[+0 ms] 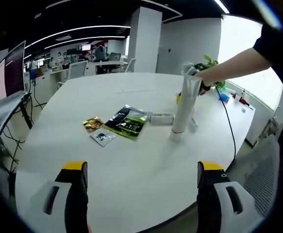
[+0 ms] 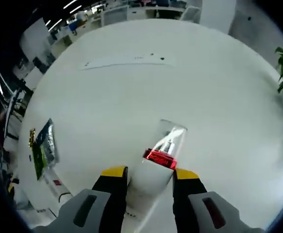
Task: Arrange the skincare products in the storage area until every visible bottle or jar stands upright without overlapping.
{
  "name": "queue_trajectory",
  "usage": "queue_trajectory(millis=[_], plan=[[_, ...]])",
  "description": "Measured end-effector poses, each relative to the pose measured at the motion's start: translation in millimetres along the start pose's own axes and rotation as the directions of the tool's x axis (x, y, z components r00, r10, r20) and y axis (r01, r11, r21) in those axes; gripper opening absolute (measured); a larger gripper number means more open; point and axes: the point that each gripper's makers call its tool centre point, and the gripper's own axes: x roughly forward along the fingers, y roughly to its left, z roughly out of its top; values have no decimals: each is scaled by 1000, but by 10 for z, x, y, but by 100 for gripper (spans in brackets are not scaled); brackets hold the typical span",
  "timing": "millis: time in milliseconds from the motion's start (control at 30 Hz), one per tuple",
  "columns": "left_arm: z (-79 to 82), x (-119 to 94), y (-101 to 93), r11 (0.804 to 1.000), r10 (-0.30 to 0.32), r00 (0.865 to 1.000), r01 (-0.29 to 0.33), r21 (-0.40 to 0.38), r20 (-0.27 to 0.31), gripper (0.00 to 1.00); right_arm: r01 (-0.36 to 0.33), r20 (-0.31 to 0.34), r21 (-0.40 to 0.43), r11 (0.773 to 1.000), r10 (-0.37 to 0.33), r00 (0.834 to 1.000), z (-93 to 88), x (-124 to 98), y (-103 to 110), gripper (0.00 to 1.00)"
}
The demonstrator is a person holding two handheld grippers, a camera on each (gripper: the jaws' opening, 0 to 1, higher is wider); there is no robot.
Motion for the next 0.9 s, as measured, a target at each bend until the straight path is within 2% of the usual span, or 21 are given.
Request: queue_trajectory(millis=[100, 167, 200, 267, 433, 467, 567, 733, 833, 900], plan=[[-4, -2, 17, 1000, 2, 1000, -2, -9, 0, 85, 12, -27, -52, 999, -13, 1000, 47, 95, -29, 32], [-2, -2, 12, 1000, 3, 1000, -3, -10, 1, 85, 47, -44, -88, 995, -51, 998, 58, 121, -65, 30], [-1, -1, 7, 1000, 3, 1000, -3, -10, 1, 85, 51, -58, -128, 990, -59, 997, 60, 137, -67, 30], [-8, 0, 8, 1000, 3, 1000, -3, -7, -3, 85, 45, -58, -152, 987, -54, 997, 48, 136, -50, 30], [-7, -2, 18, 1000, 7, 1000, -7, -2, -3, 84, 44, -60, -123, 991, -52, 997, 27, 123, -80, 27], [-9, -3, 22, 1000, 8, 1000, -8, -1, -4, 84, 51, -53, -98, 994, -56, 997, 26, 122, -90, 26], [-8, -4, 35, 1000, 13, 1000, -13, -2, -2, 84, 47, -35, -91, 995, -50, 998, 11, 103, -99, 24], [-18, -5, 46, 1000, 20, 1000, -20, 10, -9, 84, 19, 1, -123, 992, -19, 1000, 59, 163, -137, 22], [-19, 0, 49, 1000, 19, 1000, -19, 14, -12, 84, 18, 23, -113, 993, -16, 1000, 41, 135, -123, 21], [-3, -3, 53, 1000, 18, 1000, -18, 9, -8, 83, 13, 38, -141, 990, -8, 999, 91, 170, -126, 21]])
